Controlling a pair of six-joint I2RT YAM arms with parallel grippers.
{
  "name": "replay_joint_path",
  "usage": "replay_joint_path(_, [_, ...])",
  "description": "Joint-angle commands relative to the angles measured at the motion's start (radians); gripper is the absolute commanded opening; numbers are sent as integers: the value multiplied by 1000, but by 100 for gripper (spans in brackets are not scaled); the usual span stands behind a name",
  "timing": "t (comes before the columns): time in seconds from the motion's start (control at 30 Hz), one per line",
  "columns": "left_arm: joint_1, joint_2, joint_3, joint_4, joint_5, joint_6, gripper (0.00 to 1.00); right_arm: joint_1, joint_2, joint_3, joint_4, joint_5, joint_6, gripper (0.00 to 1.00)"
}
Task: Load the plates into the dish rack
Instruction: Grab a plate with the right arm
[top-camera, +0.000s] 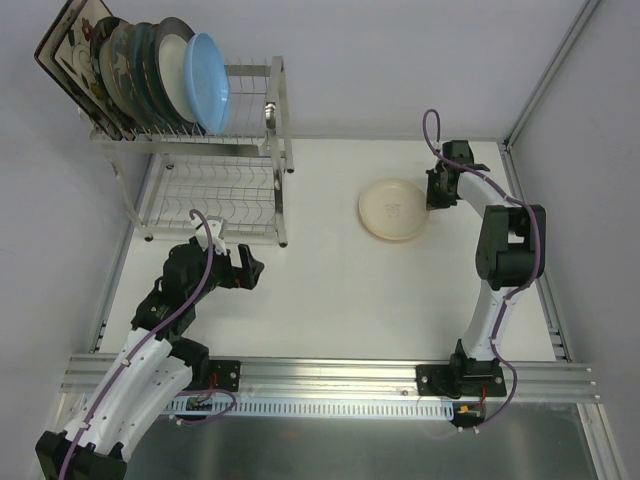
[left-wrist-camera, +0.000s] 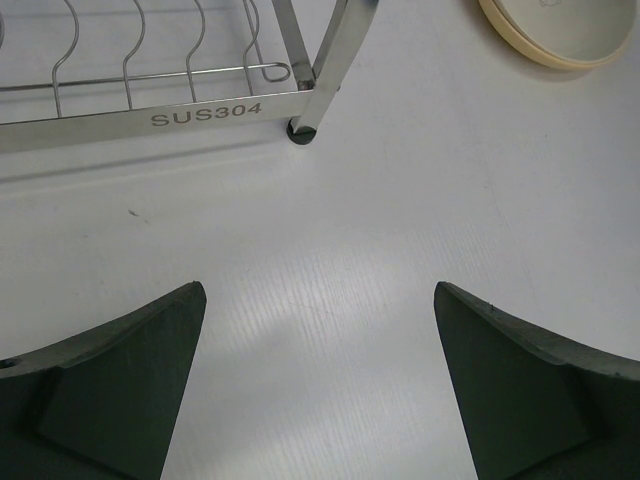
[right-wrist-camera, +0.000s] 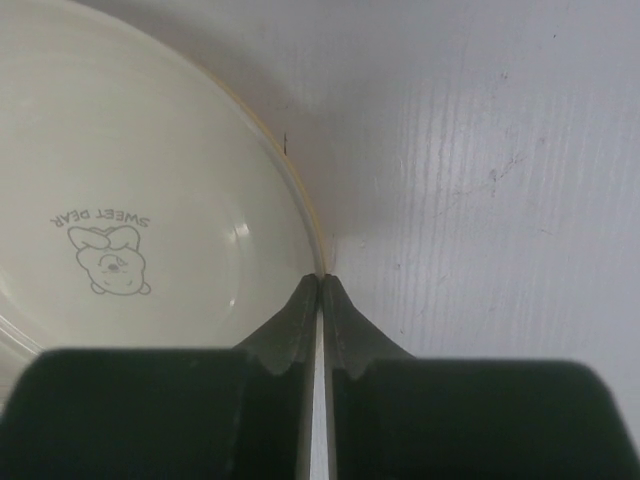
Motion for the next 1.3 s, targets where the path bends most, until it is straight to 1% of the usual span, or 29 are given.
replay_joint_path(0.0, [6, 4, 1, 30, 24, -18, 99, -4, -67, -14, -16, 5, 4, 1])
replay_joint_path(0.13, [6, 6, 1, 29, 24, -16, 99, 5, -125, -15, -53, 34, 31, 1])
replay_joint_path(0.17, [6, 7, 2, 30, 24, -15, 99, 10, -131, -12, -69, 66, 35, 1])
replay_joint_path(0.33, [6, 10, 4, 32, 29, -18, 99, 28, -162, 3, -125, 102, 73, 1])
replay_joint_path(0.67, [7, 3, 4, 30, 41, -50, 99, 28, -227, -49, -139, 49, 202, 1])
replay_joint_path(0.73, [6, 1, 4, 32, 43, -58, 99, 30, -231, -57, -142, 4, 202, 1])
replay_joint_path(0.77, [6, 4, 5, 32, 44, -58, 99, 30, -233, -60, -155, 2, 243, 1])
replay_joint_path(0.83, [7, 6, 8, 33, 44, -53, 99, 28, -239, -67, -168, -1, 268, 0])
replay_joint_path(0.97, [6, 9, 5, 35, 41, -53, 99, 28, -240, -92, -214, 34, 331, 1])
replay_joint_path(1.03, [6, 12, 7, 35, 41, -53, 99, 28, -233, -100, -223, 85, 356, 1])
replay_joint_path(1.2, [6, 17, 7, 36, 41, -50, 99, 28, -217, -133, -224, 106, 391, 1])
replay_joint_path(1.27, [6, 18, 7, 35, 43, -49, 99, 30, -216, -141, -220, 122, 403, 2])
